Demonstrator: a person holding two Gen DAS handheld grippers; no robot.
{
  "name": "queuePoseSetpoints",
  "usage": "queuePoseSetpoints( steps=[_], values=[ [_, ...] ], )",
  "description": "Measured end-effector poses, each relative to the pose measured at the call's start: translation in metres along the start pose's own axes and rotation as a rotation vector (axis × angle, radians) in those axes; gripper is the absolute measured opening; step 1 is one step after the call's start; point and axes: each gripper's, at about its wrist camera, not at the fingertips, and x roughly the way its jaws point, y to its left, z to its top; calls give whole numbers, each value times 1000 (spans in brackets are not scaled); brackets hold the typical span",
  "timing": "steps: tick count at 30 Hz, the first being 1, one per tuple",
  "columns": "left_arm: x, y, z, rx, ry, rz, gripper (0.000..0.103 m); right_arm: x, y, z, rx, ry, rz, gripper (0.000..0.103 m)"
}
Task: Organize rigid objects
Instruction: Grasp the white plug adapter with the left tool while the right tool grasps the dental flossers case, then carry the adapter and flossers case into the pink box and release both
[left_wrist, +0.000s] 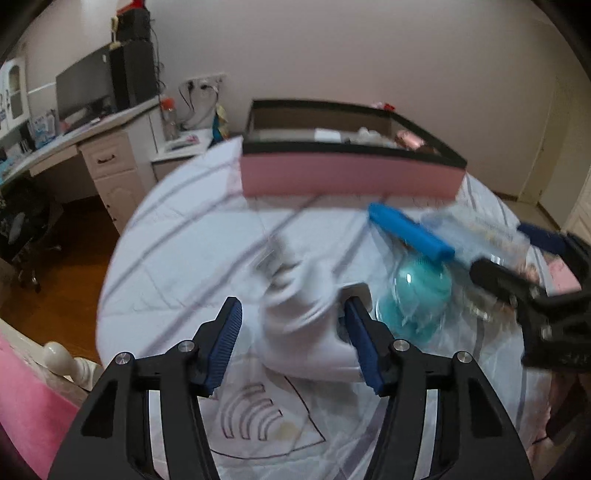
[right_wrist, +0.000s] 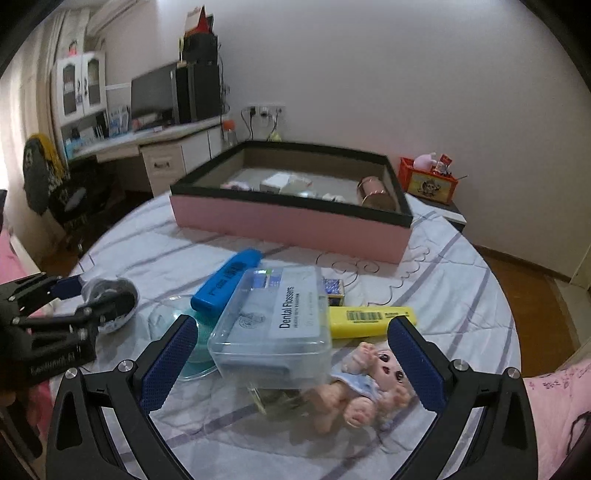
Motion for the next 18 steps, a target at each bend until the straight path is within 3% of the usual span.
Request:
queuePoseSetpoints(
  steps=[2,4,7,11,13,15,18],
  values=[
    [4,2,-5,-12,14,-2,67,5,-4,0,11,20,13,88],
    [5,4,-6,-14,18,5,72,11,-6,0,7,43,19,67],
    [7,9,-5,-40,18,-20,82,18,-4,2,-28,70,9,65],
    [10,9,-3,-35,15,-10,83,29,-4,5,-44,99,21,65],
    [10,8,-2,-31,11,-20,75,30,-4,5,-43,99,32,63],
    [10,8,0,-29,-2,-36,50,28,-7,4,-31,93,50,63],
    [8,6,1,-28,-18,-31,50,24,-13,3,-2,79,77,61]
  ],
)
